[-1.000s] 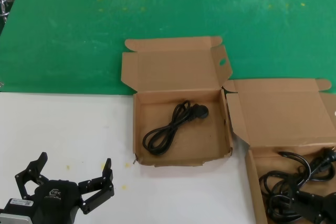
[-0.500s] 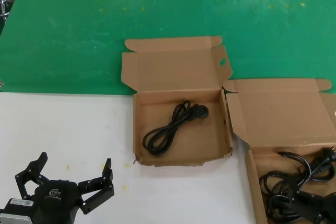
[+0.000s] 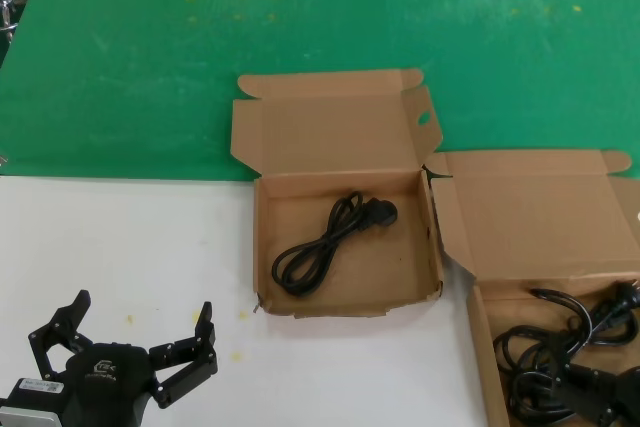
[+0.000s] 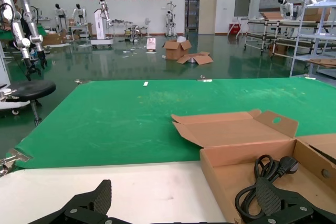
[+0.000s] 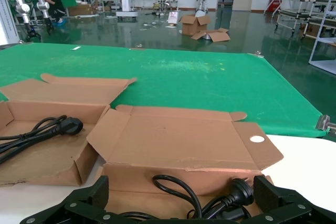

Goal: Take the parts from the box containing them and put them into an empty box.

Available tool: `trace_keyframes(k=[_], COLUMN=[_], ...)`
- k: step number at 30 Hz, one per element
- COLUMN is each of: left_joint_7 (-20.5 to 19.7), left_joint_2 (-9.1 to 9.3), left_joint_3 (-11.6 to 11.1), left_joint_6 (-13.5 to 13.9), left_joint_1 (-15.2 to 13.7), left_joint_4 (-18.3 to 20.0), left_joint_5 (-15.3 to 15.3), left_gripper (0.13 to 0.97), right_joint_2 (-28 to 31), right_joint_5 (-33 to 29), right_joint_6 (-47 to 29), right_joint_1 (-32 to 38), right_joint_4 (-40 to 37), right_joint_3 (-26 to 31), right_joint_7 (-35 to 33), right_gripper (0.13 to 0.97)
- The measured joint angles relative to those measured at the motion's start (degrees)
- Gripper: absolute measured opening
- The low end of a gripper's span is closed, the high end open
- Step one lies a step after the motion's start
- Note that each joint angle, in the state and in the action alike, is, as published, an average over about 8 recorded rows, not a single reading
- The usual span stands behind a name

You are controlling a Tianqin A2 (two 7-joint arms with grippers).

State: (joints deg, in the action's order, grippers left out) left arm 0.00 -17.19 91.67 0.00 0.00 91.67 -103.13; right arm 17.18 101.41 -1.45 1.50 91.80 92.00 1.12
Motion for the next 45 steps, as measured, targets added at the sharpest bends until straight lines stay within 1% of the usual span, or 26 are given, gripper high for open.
trace_keyframes(k=[45], left_joint_7=[0.0], left_joint_2=[0.00], left_joint_3=[0.0], left_joint_6=[0.0], left_joint_1=[0.0], left_joint_4=[0.0], left_joint_5=[0.0], left_gripper=[0.966], right_joint_2=[0.0], right_joint_5=[0.0], right_joint_6=[0.0], right_joint_1=[0.0], right_joint_4=[0.0], right_joint_3=[0.0], right_joint_7=[0.0], right_gripper=[0.966])
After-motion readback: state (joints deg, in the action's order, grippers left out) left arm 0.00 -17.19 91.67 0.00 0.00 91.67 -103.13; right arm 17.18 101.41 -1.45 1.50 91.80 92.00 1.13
